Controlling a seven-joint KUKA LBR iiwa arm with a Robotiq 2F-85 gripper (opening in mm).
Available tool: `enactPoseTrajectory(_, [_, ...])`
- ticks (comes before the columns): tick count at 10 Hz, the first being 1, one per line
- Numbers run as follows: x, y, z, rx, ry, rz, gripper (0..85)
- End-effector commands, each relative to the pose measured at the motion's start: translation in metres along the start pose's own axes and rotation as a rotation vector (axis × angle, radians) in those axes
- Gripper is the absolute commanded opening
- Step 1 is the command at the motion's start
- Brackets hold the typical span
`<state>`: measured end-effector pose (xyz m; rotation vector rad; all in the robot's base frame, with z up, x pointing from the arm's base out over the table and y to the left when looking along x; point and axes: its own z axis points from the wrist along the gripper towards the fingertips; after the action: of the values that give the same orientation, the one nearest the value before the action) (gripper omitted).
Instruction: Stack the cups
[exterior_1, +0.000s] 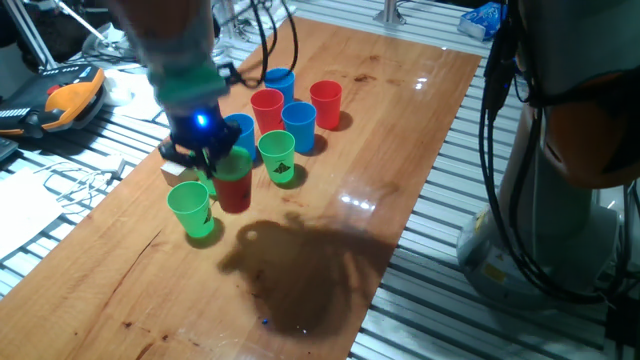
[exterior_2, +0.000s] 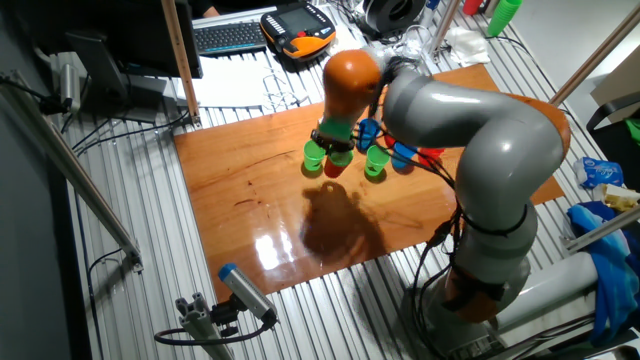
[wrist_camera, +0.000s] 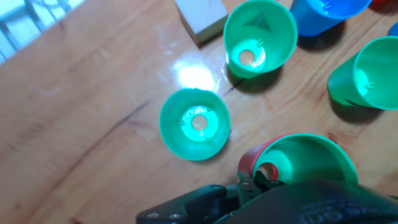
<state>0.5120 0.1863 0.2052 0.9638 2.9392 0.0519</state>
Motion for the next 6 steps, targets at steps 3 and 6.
enactPoseTrajectory(3, [-0.023,0.001,-0.051,-0.099,0.033,0.162,0.0])
enactPoseTrajectory(6, [-0.041,-0.002,-0.057,-0.157,0.065,0.355,0.0])
